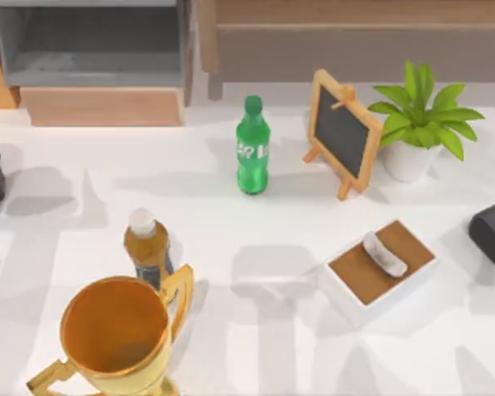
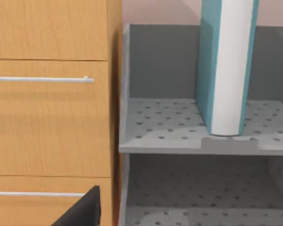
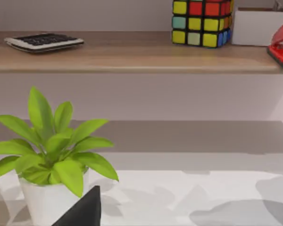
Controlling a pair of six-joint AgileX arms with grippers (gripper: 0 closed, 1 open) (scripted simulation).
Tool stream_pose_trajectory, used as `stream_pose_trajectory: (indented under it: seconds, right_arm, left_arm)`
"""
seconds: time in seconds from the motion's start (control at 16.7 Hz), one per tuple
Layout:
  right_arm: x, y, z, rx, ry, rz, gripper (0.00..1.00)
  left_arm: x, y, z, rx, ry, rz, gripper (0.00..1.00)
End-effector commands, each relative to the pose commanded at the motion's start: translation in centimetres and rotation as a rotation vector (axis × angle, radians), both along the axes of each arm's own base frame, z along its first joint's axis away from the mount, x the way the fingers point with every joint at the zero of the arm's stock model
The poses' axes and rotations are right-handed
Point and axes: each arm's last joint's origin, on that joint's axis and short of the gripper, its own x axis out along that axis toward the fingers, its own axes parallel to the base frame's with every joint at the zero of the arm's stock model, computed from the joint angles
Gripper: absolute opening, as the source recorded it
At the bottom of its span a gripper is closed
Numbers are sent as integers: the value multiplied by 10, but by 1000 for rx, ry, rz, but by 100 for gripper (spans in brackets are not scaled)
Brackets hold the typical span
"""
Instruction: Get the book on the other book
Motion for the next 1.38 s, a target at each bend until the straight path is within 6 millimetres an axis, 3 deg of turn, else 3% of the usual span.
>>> stream_pose_trajectory:
  seconds: [0.18, 0.36, 0.6, 0.78, 1.02, 1.38]
  right_arm:
    - [0, 0, 0, 0, 0, 0, 100]
    - [0, 0, 0, 0, 0, 0, 100]
    - [0, 0, 0, 0, 0, 0, 100]
    - [0, 0, 0, 0, 0, 0, 100]
    - [0, 0, 0, 0, 0, 0, 100]
    - [0, 0, 0, 0, 0, 0, 100]
  left_arm:
    - [55, -8, 27, -4, 8, -2, 100]
    - [119, -21, 36, -6, 16, -4, 100]
    - [198, -41, 21, -7, 20, -6, 100]
    - [241, -55, 0, -7, 23, -8, 100]
    - [267, -64, -19, -7, 25, -9, 100]
    - [268, -63, -21, -6, 28, -6, 100]
